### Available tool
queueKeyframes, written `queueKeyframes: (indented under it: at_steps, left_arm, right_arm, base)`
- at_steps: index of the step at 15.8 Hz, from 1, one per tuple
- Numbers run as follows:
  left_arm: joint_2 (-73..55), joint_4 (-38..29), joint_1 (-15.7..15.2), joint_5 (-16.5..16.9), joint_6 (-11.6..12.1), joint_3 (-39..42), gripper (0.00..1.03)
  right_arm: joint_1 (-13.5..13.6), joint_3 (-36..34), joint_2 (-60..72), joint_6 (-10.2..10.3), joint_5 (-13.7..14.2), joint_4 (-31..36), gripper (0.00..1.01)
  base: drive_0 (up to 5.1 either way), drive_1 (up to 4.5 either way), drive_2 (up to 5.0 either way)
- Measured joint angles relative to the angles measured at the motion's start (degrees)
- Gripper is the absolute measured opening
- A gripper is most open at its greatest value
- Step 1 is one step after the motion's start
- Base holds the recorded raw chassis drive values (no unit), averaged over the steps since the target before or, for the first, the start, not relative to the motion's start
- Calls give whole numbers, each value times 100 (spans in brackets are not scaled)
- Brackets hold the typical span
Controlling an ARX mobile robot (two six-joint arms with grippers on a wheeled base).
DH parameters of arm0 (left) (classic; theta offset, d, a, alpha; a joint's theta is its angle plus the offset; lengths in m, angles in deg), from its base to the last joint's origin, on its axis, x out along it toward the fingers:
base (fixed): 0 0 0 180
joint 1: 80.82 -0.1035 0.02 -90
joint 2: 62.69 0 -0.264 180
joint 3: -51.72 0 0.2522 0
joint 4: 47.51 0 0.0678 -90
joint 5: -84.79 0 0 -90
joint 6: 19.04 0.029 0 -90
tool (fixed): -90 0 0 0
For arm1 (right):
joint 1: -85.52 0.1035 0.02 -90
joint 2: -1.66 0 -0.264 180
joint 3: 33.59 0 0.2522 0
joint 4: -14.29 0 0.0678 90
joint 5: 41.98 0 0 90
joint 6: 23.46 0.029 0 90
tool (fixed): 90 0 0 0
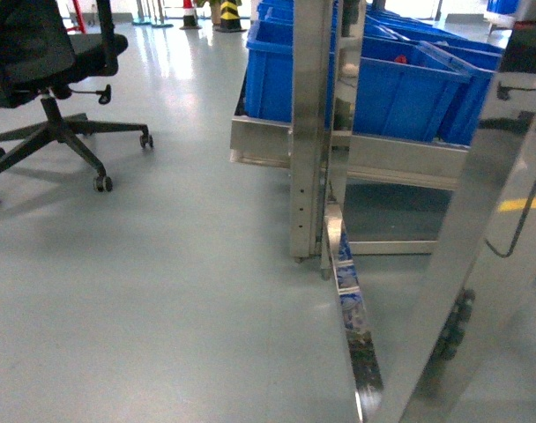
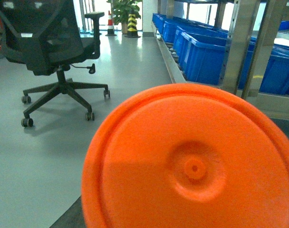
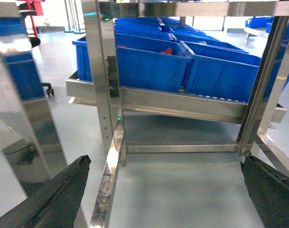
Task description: Pick capacitor and pack into box
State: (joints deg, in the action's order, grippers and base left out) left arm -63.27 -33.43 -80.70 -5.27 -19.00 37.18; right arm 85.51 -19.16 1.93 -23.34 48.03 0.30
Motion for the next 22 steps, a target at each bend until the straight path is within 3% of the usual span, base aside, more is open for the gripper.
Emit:
queueKeyframes:
  at_steps: [22]
  left_arm:
    - [0, 7, 0, 2, 0, 0, 44]
  right_arm:
    - [0, 0, 0, 2, 0, -9, 98]
  base:
    - [-494, 236, 259]
